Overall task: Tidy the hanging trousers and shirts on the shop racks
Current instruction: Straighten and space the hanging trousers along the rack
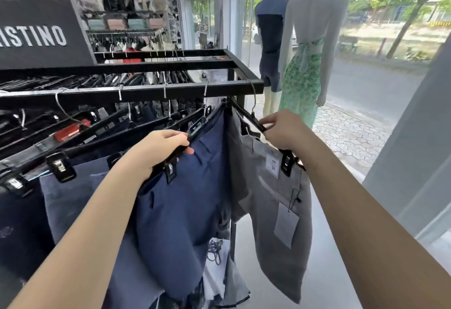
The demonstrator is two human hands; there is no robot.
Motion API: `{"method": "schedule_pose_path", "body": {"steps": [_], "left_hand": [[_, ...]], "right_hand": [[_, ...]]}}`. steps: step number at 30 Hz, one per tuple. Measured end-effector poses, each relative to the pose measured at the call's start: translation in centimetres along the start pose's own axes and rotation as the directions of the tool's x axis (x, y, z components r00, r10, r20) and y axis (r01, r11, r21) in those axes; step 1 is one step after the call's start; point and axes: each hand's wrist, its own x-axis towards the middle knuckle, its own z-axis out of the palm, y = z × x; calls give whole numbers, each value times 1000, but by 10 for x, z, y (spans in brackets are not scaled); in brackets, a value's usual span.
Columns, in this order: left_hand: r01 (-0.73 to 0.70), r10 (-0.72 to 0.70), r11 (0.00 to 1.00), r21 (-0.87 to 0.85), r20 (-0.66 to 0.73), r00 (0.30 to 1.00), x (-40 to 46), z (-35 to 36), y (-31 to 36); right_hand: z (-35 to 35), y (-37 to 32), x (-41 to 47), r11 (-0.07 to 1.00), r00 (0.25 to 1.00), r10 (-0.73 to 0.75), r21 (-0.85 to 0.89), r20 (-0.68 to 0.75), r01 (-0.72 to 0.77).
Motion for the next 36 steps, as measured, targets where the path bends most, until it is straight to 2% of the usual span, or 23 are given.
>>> {"method": "schedule_pose_path", "body": {"steps": [3,7,11,13,17,19,22,23,25,27,29,32,36], "left_hand": [[20,-20,1000,-12,4,1000,0,1,-1],[78,-68,982,-169,67,995,-8,14,1],[158,-82,917,-366,213,974,-16,36,7],[155,-58,880,-449,222,973,-20,50,10],[73,10,787,-613,131,991,-25,79,10],[52,72,746,-664,158,985,-26,88,8],[91,114,694,-714,234,965,-30,85,2],[98,119,697,-711,249,961,-32,81,-1],[60,92,780,-623,209,974,-31,67,-9],[19,28,883,-470,93,995,-24,48,-21],[21,-25,936,-350,-7,1000,-15,30,-32],[30,-48,968,-248,-65,997,-7,8,-44],[28,-44,970,-243,-61,997,-5,0,-45]], "right_hand": [[0,1,1,999,1000,-13,31,-12,14],[6,-3,-4,999,997,-53,-4,-58,53],[25,-15,-15,980,951,-194,-7,-241,198],[34,-25,-19,958,917,-263,29,-299,284],[48,-37,-22,949,930,-311,-11,-194,315],[51,-37,-20,954,948,-295,-95,-119,285],[45,-34,-18,953,956,-288,-121,-58,279],[41,-33,-19,948,956,-292,-141,-41,284],[35,-33,-19,937,953,-302,-193,-19,292],[28,-32,-21,937,956,-293,-201,-12,285],[22,-30,-21,944,962,-272,-195,-3,267],[13,-30,-20,950,971,-240,-200,15,238],[11,-31,-19,968,979,-198,-150,45,202]]}}
